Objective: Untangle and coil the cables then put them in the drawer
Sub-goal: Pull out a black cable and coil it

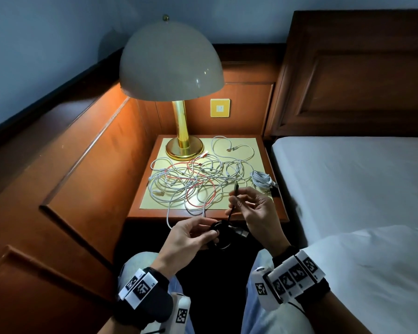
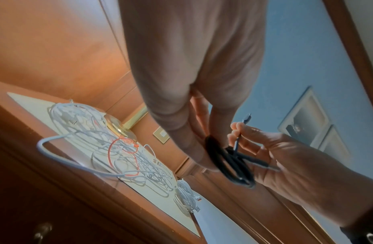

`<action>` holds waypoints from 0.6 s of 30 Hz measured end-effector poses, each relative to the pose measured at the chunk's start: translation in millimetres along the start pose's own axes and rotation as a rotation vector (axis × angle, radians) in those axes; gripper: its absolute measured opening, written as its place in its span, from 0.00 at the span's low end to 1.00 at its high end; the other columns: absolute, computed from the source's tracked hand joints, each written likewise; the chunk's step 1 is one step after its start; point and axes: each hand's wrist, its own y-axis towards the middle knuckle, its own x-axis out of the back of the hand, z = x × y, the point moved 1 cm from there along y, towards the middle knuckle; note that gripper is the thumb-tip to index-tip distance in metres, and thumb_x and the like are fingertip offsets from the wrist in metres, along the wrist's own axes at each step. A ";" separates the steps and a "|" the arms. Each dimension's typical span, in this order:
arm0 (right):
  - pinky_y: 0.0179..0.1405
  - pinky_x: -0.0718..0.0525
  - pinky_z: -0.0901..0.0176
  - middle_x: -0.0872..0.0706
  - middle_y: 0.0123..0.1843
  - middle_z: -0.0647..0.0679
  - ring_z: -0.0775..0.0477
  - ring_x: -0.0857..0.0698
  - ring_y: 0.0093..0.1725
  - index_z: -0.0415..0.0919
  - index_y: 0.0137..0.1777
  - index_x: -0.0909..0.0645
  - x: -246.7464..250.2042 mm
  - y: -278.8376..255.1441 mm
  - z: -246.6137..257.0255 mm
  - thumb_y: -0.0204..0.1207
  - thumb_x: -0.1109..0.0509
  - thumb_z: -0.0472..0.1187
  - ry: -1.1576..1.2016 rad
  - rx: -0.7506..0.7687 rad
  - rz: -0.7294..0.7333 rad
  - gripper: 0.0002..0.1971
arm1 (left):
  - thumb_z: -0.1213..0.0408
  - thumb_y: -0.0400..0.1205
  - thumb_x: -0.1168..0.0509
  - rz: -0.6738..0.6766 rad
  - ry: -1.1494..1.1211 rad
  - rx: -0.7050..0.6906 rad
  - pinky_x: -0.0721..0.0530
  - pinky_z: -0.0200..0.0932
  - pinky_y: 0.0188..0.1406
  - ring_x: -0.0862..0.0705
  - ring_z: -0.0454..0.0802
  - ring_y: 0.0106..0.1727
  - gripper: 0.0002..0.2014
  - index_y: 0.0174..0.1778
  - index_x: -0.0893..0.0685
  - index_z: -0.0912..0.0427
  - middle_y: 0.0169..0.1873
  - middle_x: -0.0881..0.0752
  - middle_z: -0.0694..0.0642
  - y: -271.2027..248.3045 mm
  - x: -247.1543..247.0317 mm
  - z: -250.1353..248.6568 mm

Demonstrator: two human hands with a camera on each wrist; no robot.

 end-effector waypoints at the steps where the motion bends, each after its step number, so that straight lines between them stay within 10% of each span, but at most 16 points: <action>1: 0.42 0.08 0.43 0.11 0.40 0.38 0.37 0.09 0.37 0.40 0.49 0.12 0.5 0.2 -1.2 0.81 0.26 0.32 0.020 -0.011 -0.015 0.03 | 0.75 0.80 0.28 0.008 0.010 -0.003 0.08 0.47 0.51 0.08 0.56 0.47 0.11 0.58 0.11 0.65 0.47 0.07 0.64 -0.2 0.0 0.2; 10: 0.31 0.15 0.59 0.11 0.34 0.40 0.52 0.15 0.28 0.43 0.46 0.16 0.4 -4.1 -8.1 0.76 0.21 0.37 -0.360 -0.073 0.091 0.06 | 0.74 0.82 0.28 0.009 0.131 -0.106 0.10 0.48 0.51 0.10 0.52 0.47 0.09 0.56 0.10 0.62 0.46 0.08 0.65 -0.1 -3.4 0.2; 18: 0.26 0.24 0.63 0.17 0.31 0.48 0.52 0.21 0.29 0.33 0.47 0.12 0.0 -5.5 -6.1 0.82 0.33 0.30 -0.219 -0.273 0.289 0.07 | 0.70 0.80 0.25 -0.124 0.170 -0.199 0.09 0.46 0.50 0.08 0.55 0.44 0.05 0.51 0.10 0.61 0.42 0.07 0.58 1.1 -1.5 -8.5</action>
